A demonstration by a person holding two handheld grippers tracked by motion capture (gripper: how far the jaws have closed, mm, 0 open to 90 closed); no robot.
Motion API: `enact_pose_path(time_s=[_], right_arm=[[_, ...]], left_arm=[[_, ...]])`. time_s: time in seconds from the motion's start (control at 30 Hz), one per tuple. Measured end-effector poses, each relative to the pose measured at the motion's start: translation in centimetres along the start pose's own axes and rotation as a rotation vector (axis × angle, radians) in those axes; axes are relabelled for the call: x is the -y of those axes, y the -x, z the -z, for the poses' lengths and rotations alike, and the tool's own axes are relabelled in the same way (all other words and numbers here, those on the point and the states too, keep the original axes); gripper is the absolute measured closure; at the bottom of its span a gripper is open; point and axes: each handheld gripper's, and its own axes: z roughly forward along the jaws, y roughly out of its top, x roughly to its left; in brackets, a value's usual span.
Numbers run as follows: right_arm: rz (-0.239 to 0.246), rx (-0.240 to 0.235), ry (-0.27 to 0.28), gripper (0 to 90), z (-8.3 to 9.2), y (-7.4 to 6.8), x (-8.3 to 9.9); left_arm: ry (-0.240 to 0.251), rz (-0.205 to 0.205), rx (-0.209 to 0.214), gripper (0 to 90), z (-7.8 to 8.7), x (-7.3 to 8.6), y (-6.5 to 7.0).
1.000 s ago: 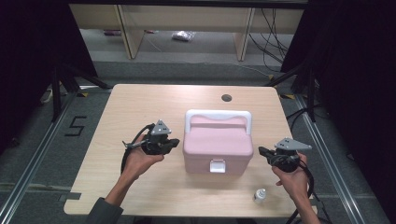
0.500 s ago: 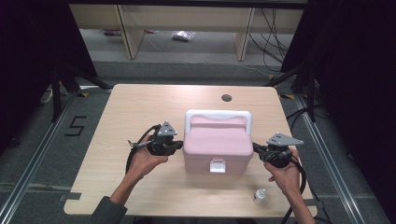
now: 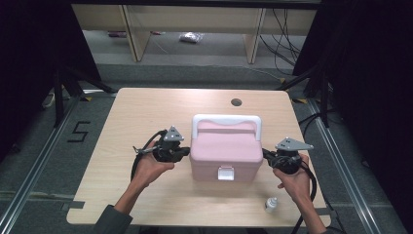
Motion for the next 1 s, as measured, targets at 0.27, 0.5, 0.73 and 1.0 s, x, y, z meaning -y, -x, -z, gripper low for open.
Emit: enact_pose_path(time_s=[0.27,0.5,0.73,1.0], right_arm=[[0.025,-0.014,-0.021,90.0,-1.4,-1.4,-1.2],[0.055,-0.034,-0.028,90.0,-2.0,-1.9,-1.7],[0.069,-0.026,-0.022,88.9,-2.1,-1.9,-1.7],[0.077,-0.015,-0.043,84.0,-2.0,-1.6,-1.6]], left_arm=[[-0.006,0.010,-0.016,89.9,1.5,1.0,-1.2],[-0.004,0.015,-0.024,89.9,2.0,1.4,-1.6],[-0.002,0.021,-0.027,89.6,2.0,1.4,-1.8],[-0.014,0.006,-0.042,81.3,2.3,1.3,-2.5]])
